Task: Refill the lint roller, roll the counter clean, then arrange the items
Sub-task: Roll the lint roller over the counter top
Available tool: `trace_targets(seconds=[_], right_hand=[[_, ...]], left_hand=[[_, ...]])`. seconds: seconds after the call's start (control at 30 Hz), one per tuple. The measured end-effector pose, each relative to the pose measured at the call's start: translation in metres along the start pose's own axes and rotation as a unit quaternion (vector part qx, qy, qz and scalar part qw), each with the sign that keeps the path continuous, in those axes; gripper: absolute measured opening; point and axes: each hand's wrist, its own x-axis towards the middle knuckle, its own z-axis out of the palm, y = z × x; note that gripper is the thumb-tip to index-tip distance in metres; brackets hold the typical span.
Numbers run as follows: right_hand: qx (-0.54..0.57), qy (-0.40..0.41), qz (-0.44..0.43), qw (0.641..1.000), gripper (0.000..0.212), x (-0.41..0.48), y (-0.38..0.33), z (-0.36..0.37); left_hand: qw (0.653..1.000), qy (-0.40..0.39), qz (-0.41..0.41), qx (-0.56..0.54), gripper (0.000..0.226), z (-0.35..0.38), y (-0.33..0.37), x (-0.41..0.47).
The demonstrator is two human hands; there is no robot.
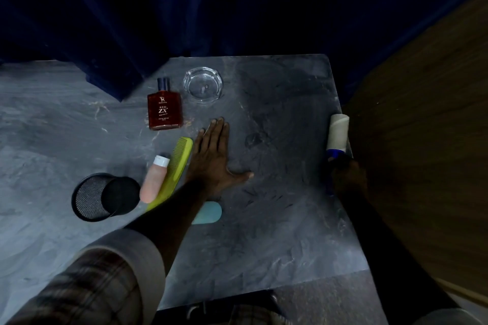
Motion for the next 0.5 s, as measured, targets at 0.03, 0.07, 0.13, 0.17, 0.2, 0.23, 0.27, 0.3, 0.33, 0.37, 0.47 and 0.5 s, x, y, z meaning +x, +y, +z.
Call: trace_targets(seconds=[0.03, 0.07, 0.13, 0.17, 0.2, 0.23, 0.27, 0.3, 0.33, 0.37, 0.47, 0.5], right_hand=[[0.002, 0.002, 0.025, 1.0, 0.041, 0.001, 0.002, -0.004], [0.009, 0.006, 0.044, 0.999, 0.042, 0.004, 0.003, -0.006], [0.009, 0.0, 0.056, 0.998, 0.041, 0.004, 0.004, -0.009], [0.007, -0.008, 0.051, 0.999, 0.04, 0.004, 0.004, -0.008], [0.009, -0.013, 0.038, 0.999, 0.039, 0.004, 0.004, -0.007], [0.016, -0.018, 0.021, 0.999, 0.039, 0.001, 0.004, -0.005], [0.025, -0.02, 0.006, 0.999, 0.039, -0.001, 0.002, -0.003], [0.029, -0.018, -0.011, 0.999, 0.038, -0.004, -0.002, 0.0], [0.025, -0.017, -0.029, 0.999, 0.038, -0.006, -0.006, 0.005], [0.003, -0.022, -0.047, 0.999, 0.039, -0.008, -0.009, 0.01], [-0.054, -0.006, -0.101, 0.993, 0.04, -0.019, -0.028, 0.026], [-0.054, -0.007, -0.104, 0.993, 0.04, -0.024, -0.037, 0.03]], left_hand=[[1.0, -0.001, 0.0, -0.001, 0.147, -0.001, 0.0, 0.0], [1.0, -0.002, 0.0, -0.001, 0.147, -0.001, 0.001, -0.001], [1.0, -0.003, -0.001, -0.002, 0.147, -0.003, 0.002, -0.001], [1.0, -0.003, -0.001, -0.001, 0.147, -0.003, 0.002, -0.001], [1.0, -0.002, -0.001, 0.0, 0.146, -0.003, 0.002, -0.001], [1.0, -0.001, -0.001, 0.0, 0.146, -0.002, 0.002, -0.001], [1.0, 0.001, -0.002, 0.0, 0.146, -0.002, 0.002, -0.001], [1.0, 0.002, -0.003, 0.0, 0.146, -0.002, 0.002, 0.0], [1.0, 0.002, -0.004, -0.001, 0.146, -0.002, 0.001, 0.0], [1.0, 0.001, -0.006, 0.0, 0.146, -0.001, 0.001, 0.0], [1.0, 0.0, -0.007, 0.002, 0.146, -0.002, 0.0, -0.001], [1.0, -0.001, -0.008, 0.002, 0.146, -0.002, 0.001, -0.001]])
